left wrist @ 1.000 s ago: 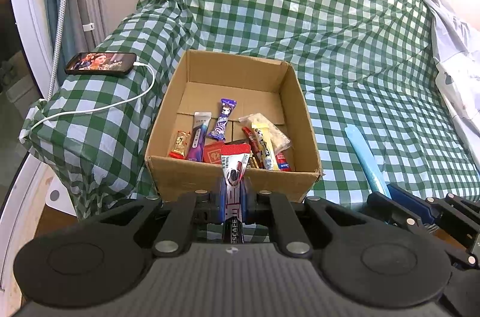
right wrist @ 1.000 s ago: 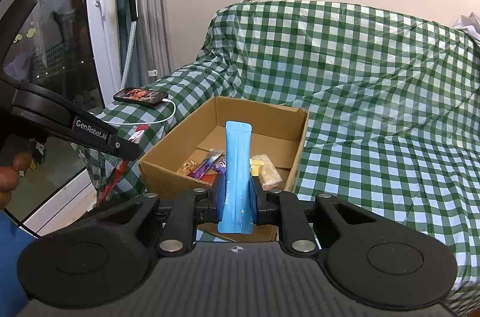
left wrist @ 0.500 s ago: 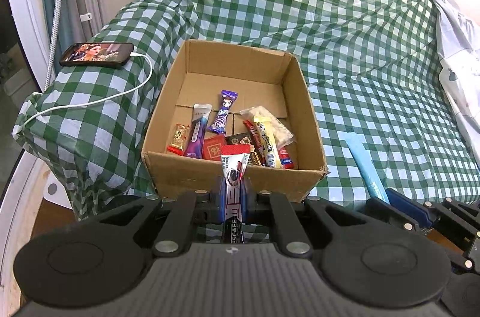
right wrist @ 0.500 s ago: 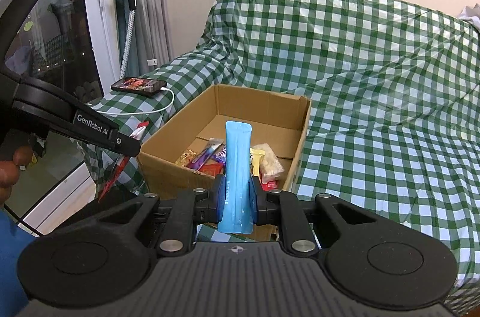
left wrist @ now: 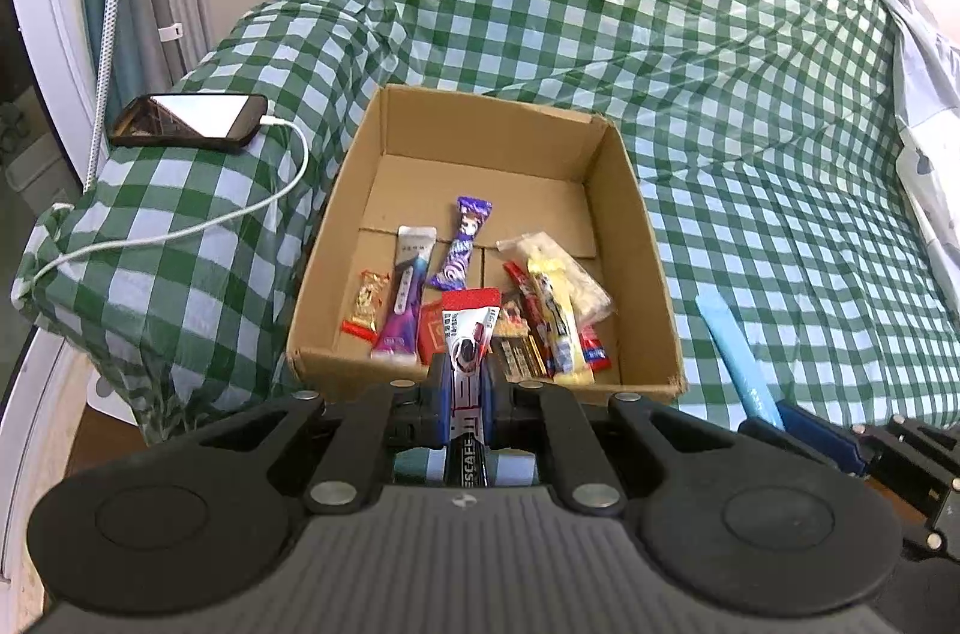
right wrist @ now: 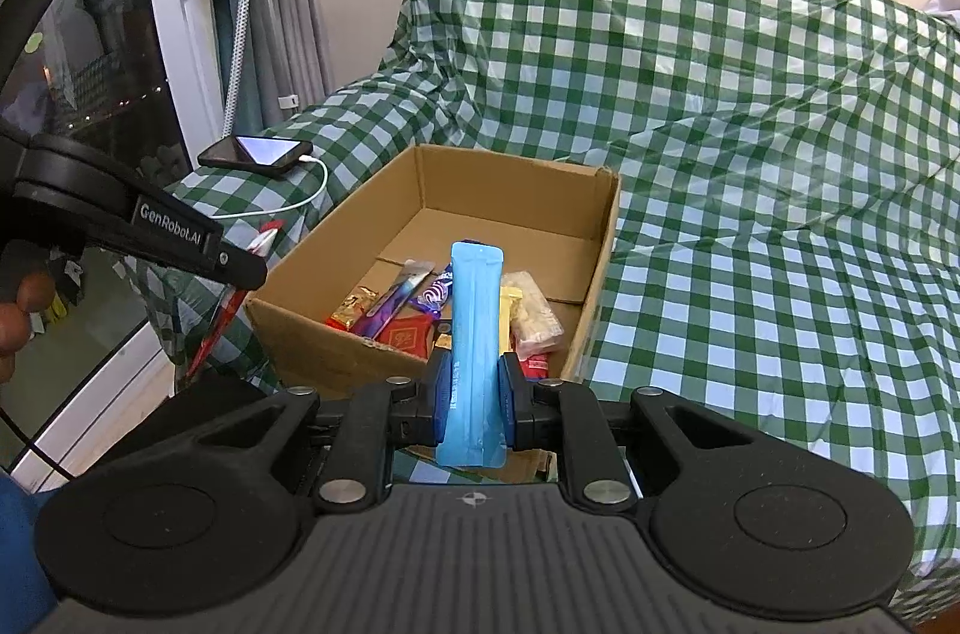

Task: Organize snacks
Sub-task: 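Carry the red stick packet and blue stick over the box with both grippers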

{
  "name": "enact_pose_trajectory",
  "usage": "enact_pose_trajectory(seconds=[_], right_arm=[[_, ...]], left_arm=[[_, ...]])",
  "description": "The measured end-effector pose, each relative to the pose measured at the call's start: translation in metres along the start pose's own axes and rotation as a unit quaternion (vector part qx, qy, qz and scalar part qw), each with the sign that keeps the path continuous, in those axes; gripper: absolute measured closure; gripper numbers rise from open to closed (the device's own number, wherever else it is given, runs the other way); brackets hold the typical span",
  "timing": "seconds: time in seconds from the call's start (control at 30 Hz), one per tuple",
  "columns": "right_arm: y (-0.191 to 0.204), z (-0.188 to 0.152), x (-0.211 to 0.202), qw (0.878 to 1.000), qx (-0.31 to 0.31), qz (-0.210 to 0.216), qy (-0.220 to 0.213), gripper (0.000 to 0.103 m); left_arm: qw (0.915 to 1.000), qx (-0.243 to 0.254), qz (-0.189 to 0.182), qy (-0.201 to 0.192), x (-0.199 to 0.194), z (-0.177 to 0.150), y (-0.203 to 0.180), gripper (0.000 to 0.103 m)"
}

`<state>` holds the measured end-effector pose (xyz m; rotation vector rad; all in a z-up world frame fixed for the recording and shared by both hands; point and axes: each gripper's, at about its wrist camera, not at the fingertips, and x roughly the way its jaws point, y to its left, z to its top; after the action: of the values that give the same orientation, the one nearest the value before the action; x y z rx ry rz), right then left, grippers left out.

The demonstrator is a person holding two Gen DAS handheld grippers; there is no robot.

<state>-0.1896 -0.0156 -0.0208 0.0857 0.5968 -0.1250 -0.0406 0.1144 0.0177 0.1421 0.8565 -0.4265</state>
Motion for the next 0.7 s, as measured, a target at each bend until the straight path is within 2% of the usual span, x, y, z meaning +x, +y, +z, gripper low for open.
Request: enact_pose_trajectory(seconds=[0.4, 0.7], right_arm=[[-0.007, 0.032, 0.054, 1.000, 0.010, 0.006, 0.020, 0.085], [-0.009, 0.051, 0.109, 0.999, 0.024, 0.008, 0.038, 0.085]], left_arm=[[1.0000, -0.006, -0.001, -0.005, 0.044, 0.055, 0.008, 0.092], [0.9998, -0.009, 0.002, 0.015, 0.098, 0.089, 0.017, 0.092]])
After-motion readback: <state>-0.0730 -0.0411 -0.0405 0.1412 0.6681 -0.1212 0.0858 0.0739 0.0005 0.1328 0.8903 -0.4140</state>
